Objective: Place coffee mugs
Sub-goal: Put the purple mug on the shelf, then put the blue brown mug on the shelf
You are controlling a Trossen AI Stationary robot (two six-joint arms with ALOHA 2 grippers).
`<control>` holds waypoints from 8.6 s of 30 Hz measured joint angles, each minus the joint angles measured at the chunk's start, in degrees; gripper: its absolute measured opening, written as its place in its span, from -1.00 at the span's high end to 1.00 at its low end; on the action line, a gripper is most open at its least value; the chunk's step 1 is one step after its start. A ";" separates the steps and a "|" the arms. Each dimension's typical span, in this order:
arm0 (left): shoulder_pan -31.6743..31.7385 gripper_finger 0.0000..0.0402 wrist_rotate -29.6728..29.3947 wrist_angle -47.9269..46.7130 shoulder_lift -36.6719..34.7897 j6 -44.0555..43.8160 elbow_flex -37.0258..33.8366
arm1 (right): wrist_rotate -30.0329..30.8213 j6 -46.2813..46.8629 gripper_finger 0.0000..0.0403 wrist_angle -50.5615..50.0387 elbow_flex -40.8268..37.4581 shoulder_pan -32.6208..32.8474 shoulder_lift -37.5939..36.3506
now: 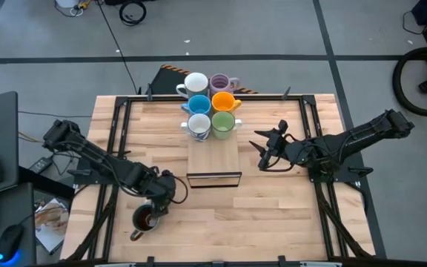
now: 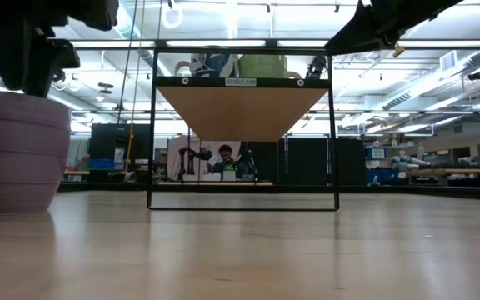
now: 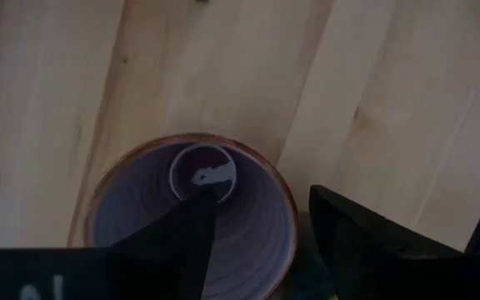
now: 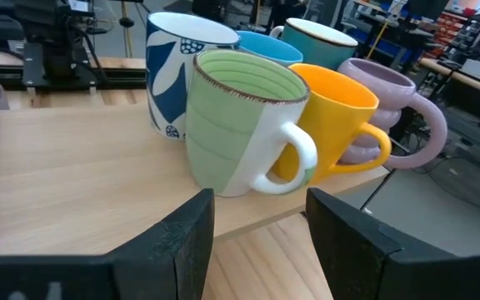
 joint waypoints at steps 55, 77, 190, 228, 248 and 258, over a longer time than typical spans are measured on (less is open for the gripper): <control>8.39 0.88 -13.00 -22.88 3.11 17.62 22.98 | -2.33 2.03 0.02 0.01 0.00 0.20 0.04; 12.99 0.88 -12.54 -24.10 17.14 38.95 47.99 | -2.64 3.06 0.02 0.02 0.00 0.20 0.04; -16.19 0.06 0.36 -0.49 -11.56 -24.37 -11.09 | -6.96 -5.97 0.02 3.91 0.00 -0.35 -0.07; 5.11 0.80 5.22 12.51 12.27 6.93 10.31 | -7.34 -3.97 0.02 1.33 0.00 2.16 -0.04; 7.30 0.77 7.36 4.19 21.32 13.43 18.65 | -6.68 0.69 0.02 -1.71 0.00 7.07 -0.03; 2.58 0.77 8.69 -3.50 19.20 10.14 23.04 | -7.66 11.70 0.02 -12.27 -0.01 6.39 2.96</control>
